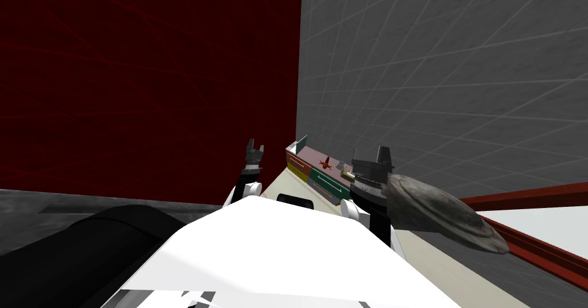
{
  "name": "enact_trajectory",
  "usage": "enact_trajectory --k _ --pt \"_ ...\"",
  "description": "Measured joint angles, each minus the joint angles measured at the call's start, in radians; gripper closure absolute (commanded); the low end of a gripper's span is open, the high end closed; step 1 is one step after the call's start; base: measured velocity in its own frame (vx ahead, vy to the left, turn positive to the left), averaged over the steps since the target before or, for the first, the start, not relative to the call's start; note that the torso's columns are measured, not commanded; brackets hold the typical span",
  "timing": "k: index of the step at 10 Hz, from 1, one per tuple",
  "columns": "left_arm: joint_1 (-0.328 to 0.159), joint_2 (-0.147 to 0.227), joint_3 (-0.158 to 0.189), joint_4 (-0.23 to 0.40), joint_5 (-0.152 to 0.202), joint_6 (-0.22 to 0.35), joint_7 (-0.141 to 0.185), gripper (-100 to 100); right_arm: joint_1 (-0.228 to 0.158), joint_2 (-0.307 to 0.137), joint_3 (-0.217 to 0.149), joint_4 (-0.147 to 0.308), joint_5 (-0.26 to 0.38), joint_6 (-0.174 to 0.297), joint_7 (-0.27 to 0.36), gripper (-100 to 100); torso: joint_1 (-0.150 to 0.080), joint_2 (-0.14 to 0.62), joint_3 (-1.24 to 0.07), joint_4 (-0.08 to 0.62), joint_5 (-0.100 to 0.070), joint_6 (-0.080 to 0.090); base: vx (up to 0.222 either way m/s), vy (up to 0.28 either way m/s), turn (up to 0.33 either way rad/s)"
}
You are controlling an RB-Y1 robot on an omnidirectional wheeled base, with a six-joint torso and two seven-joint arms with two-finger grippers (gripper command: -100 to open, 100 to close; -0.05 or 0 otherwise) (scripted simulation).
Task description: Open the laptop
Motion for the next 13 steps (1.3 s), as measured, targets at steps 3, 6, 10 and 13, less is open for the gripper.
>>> enact_trajectory --k 3,6,10,13 --pt "0.000 0.000 0.000 0.000 0.000 0.000 0.000 0 0.000 0.000 0.000 0.000 0.000 0.000 0.000 0 0.000 0.175 -0.351 0.176 0.000 0.000 0.000 0.000 0.000" --pt "0.000 0.000 0.000 0.000 0.000 0.000 0.000 0 0.000 0.000 0.000 0.000 0.000 0.000 0.000 0 0.000 0.396 -0.792 0.396 0.000 0.000 0.000 0.000 0.000" --pt "0.000 0.000 0.000 0.000 0.000 0.000 0.000 -100 0.000 0.000 0.000 0.000 0.000 0.000 0.000 0 0.000 0.691 -1.382 0.691 0.000 0.000 0.005 0.000 -0.012" --pt "0.009 0.083 0.010 -0.009 0.006 0.032 0.011 -100 0.000 0.000 0.000 0.000 0.000 0.000 0.000 0 0.000 0.735 -1.476 0.736 0.000 0.000 0.050 0.005 -0.093"
